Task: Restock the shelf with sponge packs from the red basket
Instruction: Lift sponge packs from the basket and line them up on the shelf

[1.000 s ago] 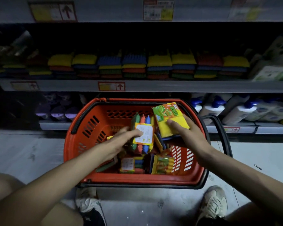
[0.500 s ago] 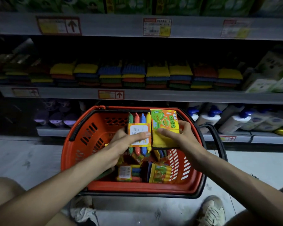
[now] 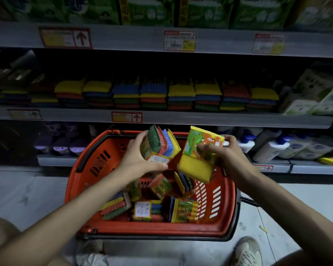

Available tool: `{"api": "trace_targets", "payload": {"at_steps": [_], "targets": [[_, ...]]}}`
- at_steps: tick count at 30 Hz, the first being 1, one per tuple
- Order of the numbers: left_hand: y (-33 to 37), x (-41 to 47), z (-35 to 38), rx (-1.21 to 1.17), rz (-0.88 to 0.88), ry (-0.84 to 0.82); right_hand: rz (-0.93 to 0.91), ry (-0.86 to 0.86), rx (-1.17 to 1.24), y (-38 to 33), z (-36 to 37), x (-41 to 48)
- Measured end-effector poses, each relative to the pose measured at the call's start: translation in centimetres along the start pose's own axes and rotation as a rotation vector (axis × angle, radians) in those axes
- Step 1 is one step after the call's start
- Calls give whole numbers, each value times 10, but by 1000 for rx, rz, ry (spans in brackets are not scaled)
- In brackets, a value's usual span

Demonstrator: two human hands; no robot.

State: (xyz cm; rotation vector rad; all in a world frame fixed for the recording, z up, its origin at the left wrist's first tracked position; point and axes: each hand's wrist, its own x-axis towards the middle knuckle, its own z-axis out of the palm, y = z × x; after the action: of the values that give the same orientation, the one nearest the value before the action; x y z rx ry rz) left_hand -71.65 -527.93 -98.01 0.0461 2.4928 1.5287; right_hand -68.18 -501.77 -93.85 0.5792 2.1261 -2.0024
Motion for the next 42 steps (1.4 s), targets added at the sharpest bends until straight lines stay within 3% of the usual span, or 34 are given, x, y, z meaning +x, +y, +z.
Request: {"api": "trace_targets", "payload": {"at_steps": [3, 6, 10, 14, 19, 23, 28, 35, 42], "targets": [[9, 0, -8, 385, 183, 87, -71, -49, -141, -7, -11, 0], [15, 1, -16, 555, 274, 127, -167, -158, -251, -12, -14, -4], [24, 1, -20, 624, 265, 88, -102, -301, -254, -12, -7, -6], [35, -3, -13, 580, 222, -4, -26, -310, -159, -10, 5, -9], [48, -8, -6, 639, 218, -5, 44, -337, -298, -5, 4, -1], [49, -7, -4, 574, 261, -57, 143, -520, -246, -9, 4, 2], [49, -4, -12, 164, 262, -201, 45, -503, -243, -2, 2, 3], [49, 4, -7, -368, -3, -112, -132, -490, -306, -6, -3, -2], [45, -6, 3, -372, -19, -132, -188, -511, -416, -14, -12, -4]]}}
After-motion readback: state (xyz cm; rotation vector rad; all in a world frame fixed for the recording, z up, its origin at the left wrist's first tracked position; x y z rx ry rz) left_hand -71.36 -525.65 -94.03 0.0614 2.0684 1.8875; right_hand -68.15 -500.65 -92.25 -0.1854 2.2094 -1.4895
